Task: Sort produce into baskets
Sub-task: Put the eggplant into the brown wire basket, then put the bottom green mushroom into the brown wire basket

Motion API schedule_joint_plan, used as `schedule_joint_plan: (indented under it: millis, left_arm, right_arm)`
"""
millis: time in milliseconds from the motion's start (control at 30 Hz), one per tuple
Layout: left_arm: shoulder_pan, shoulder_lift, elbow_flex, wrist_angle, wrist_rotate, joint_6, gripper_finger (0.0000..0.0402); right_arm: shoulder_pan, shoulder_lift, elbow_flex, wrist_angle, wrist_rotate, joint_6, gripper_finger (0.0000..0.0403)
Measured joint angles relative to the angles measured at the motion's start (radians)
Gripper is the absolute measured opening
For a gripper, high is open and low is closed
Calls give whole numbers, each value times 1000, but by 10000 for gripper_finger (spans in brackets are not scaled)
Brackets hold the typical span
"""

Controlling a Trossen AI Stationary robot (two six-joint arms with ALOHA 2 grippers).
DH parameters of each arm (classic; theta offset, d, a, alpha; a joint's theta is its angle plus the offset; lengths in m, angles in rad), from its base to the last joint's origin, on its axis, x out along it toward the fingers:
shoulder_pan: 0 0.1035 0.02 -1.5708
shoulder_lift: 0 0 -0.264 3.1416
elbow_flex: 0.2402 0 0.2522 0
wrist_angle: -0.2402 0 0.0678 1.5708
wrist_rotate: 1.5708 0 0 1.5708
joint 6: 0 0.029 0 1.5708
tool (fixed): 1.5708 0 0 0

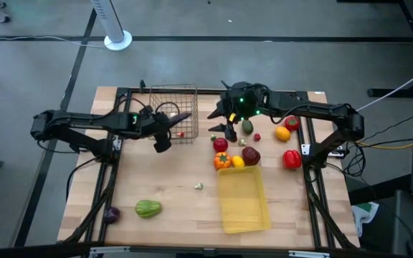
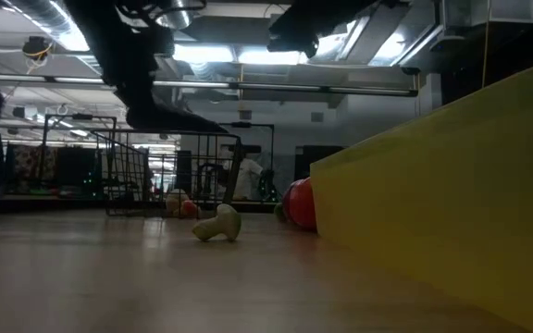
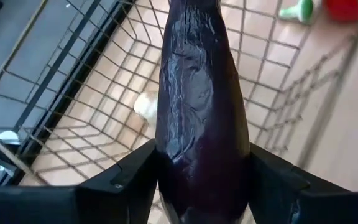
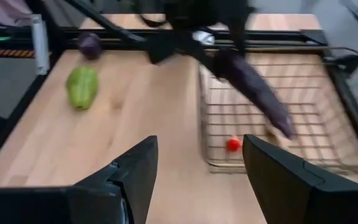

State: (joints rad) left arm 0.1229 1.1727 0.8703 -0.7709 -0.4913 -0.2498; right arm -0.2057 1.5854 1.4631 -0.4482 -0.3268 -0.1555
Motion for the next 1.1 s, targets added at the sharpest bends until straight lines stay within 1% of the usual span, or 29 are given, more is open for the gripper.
schedule_joint_plan:
  millis: [200, 333, 433, 567, 900, 967, 1100]
  left_arm:
    - [49, 59, 0, 20, 0, 39, 242]
    - [63, 68, 0, 26, 1, 40, 260]
    - [63, 60, 0, 29, 7, 46, 262]
    - [63, 54, 0, 42, 8, 11, 262]
    - [63, 54, 0, 58, 8, -6, 262]
    - [63, 54, 0, 58, 8, -11, 262]
    - [60, 54, 0, 58, 8, -29, 263]
  right_arm:
    - [83, 27, -1, -2, 10, 0, 234]
    - [127, 60, -1, 4, 11, 1, 234]
    - [154, 92, -1, 5, 23, 1, 234]
    - [188, 144, -1, 2, 55, 1, 234]
    - [276, 271, -1, 51, 60, 0, 234]
    - [298, 296, -1, 58, 77, 1, 234]
    - [344, 344, -1, 75, 149, 1, 234]
